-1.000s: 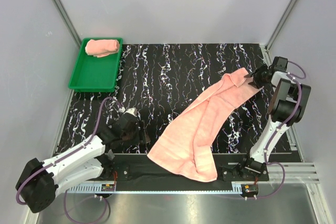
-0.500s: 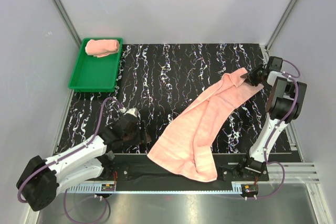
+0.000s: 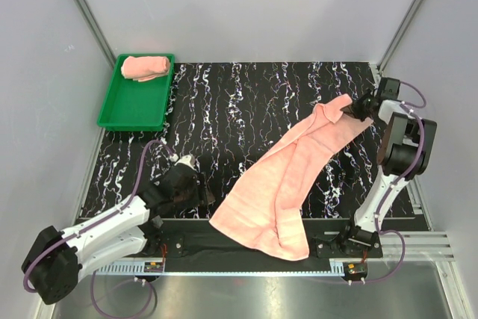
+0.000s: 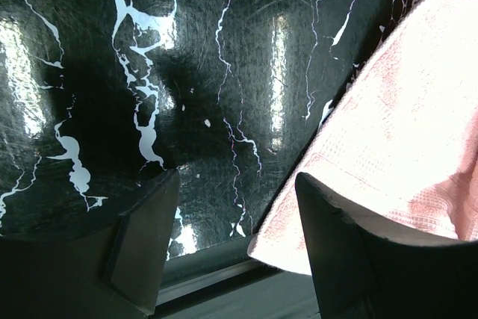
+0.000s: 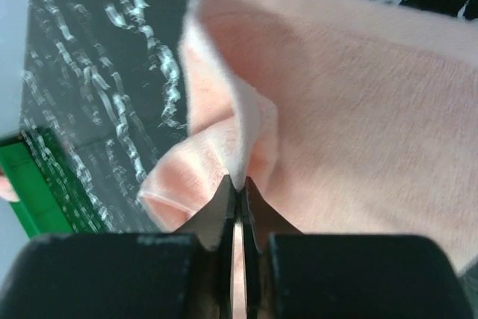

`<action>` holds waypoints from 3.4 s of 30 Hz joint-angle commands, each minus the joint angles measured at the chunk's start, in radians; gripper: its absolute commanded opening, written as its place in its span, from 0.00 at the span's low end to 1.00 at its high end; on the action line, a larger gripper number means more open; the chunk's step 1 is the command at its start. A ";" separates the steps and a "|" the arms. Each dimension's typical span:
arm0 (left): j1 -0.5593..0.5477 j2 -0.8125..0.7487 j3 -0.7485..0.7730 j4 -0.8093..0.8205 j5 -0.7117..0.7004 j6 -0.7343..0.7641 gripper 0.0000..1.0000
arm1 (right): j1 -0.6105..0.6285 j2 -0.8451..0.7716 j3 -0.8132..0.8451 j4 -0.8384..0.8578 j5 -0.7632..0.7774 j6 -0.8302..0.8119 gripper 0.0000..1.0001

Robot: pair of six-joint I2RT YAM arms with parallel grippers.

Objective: Roll the towels
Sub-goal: Flatten the towel

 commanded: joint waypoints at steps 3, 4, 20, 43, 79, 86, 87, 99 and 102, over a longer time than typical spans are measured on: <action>-0.021 0.000 -0.015 -0.013 -0.017 -0.008 0.69 | -0.002 -0.259 0.019 -0.098 0.071 0.003 0.00; -0.030 0.003 -0.015 -0.011 -0.017 -0.008 0.69 | -0.002 -0.284 0.021 -0.125 0.104 0.005 0.00; -0.433 0.185 0.029 -0.125 -0.125 -0.281 0.71 | -0.002 -0.508 0.058 -0.287 0.125 -0.043 0.00; -0.496 0.274 0.032 0.055 -0.231 -0.340 0.03 | -0.002 -0.603 0.015 -0.340 0.165 -0.075 0.00; -0.495 0.234 0.115 -0.050 -0.336 -0.237 0.68 | -0.002 -0.821 0.022 -0.474 0.089 -0.063 0.00; -0.499 0.285 0.123 -0.033 -0.281 -0.260 0.37 | -0.002 -0.813 0.018 -0.471 0.088 -0.066 0.00; -0.501 0.287 0.117 -0.034 -0.279 -0.271 0.35 | -0.002 -0.810 0.016 -0.471 0.089 -0.066 0.00; -0.522 0.294 0.155 -0.048 -0.310 -0.216 0.00 | -0.002 -0.807 0.012 -0.474 0.092 -0.068 0.00; -0.522 0.180 0.247 -0.204 -0.402 -0.185 0.00 | -0.002 -0.834 0.036 -0.495 0.095 -0.066 0.00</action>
